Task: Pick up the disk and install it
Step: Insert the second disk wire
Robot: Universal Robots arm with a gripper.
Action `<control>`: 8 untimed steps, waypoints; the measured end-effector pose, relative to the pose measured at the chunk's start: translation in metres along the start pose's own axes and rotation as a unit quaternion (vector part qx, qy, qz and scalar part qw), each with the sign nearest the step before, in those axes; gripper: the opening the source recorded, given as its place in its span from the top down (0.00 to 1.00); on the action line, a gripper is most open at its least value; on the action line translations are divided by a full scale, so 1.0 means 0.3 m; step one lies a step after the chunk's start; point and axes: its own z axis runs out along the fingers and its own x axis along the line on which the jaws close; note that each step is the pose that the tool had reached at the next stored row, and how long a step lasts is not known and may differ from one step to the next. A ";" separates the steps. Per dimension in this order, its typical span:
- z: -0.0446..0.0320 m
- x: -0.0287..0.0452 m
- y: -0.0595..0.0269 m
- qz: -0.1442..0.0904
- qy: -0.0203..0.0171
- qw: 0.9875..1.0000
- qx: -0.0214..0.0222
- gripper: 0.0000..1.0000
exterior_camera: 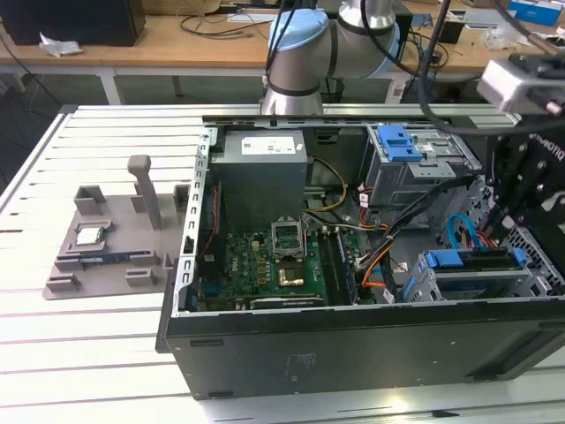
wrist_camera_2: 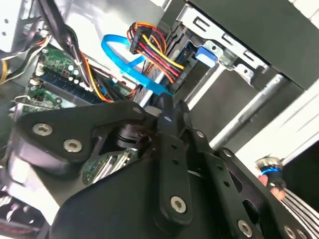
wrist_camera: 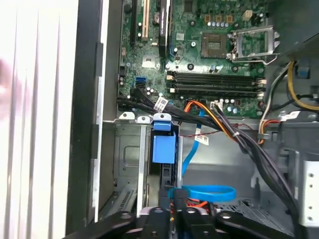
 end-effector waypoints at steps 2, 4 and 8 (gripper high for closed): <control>-0.042 -0.001 0.002 0.000 0.000 1.000 0.000 0.89; -0.059 -0.001 0.002 0.000 0.000 1.000 0.000 0.89; -0.061 -0.001 0.002 0.000 0.000 1.000 0.000 0.89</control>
